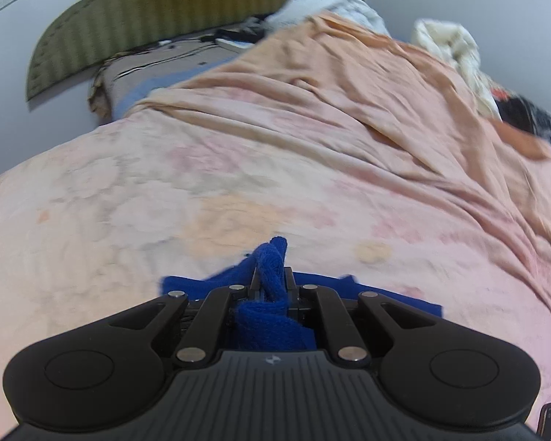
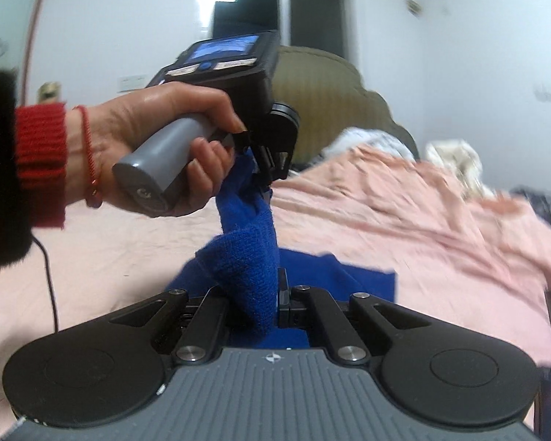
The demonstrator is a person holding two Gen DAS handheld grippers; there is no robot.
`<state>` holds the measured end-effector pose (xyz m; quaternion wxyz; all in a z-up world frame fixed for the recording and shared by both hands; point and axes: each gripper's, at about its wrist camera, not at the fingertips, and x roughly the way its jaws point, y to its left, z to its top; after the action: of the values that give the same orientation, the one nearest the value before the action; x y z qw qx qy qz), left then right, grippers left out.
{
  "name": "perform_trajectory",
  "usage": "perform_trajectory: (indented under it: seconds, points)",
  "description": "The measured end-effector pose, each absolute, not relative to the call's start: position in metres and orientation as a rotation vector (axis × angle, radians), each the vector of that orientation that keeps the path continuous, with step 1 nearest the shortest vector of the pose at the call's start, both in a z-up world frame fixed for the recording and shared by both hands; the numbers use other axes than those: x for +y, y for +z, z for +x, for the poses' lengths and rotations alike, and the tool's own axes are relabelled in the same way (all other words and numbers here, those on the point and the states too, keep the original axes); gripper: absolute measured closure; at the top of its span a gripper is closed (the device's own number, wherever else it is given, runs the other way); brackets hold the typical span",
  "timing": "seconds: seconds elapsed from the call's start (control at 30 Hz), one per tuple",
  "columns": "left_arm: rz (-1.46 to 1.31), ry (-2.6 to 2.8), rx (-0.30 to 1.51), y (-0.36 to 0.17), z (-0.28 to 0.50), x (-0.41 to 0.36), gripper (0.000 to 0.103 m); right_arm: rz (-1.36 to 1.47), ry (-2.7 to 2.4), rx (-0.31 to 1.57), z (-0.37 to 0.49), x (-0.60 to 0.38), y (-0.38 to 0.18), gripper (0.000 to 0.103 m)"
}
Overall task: Fold small clothes
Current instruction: 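Lift the gripped sweater side with both grippers and fold it over the body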
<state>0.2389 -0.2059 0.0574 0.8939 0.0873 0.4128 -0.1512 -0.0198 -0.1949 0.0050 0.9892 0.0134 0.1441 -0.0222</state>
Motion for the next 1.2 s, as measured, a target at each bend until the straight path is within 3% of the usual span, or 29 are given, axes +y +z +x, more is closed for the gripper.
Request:
perform_trajectory:
  seconds: [0.5, 0.57, 0.6, 0.67, 0.73, 0.93, 1.2]
  points:
    - [0.361, -0.385, 0.847, 0.003, 0.231, -0.296, 0.094, 0.474, -0.081, 0.423, -0.019, -0.284, -0.048, 0.097]
    - [0.337, -0.407, 0.843, 0.005, 0.230, -0.299, 0.087, 0.522, -0.064, 0.449, -0.021, -0.288, -0.053, 0.089]
    - [0.318, -0.425, 0.843, 0.008, 0.231, -0.298, 0.078, 0.547, -0.057, 0.458, -0.023, -0.290, -0.055, 0.085]
    - [0.275, -0.440, 0.830, 0.015, 0.232, -0.296, 0.056, 0.579, -0.038, 0.470, -0.024, -0.294, -0.058, 0.079]
    - [0.241, -0.428, 0.774, 0.027, 0.230, -0.290, 0.024, 0.601, -0.023, 0.474, -0.026, -0.297, -0.059, 0.077]
    - [0.235, -0.382, 0.674, 0.059, 0.219, -0.250, 0.021, 0.716, 0.024, 0.484, -0.037, -0.307, -0.061, 0.069]
    - [0.294, -0.308, 0.680, 0.035, 0.155, -0.139, 0.020, 0.753, -0.006, 0.474, -0.046, -0.319, -0.057, 0.061]
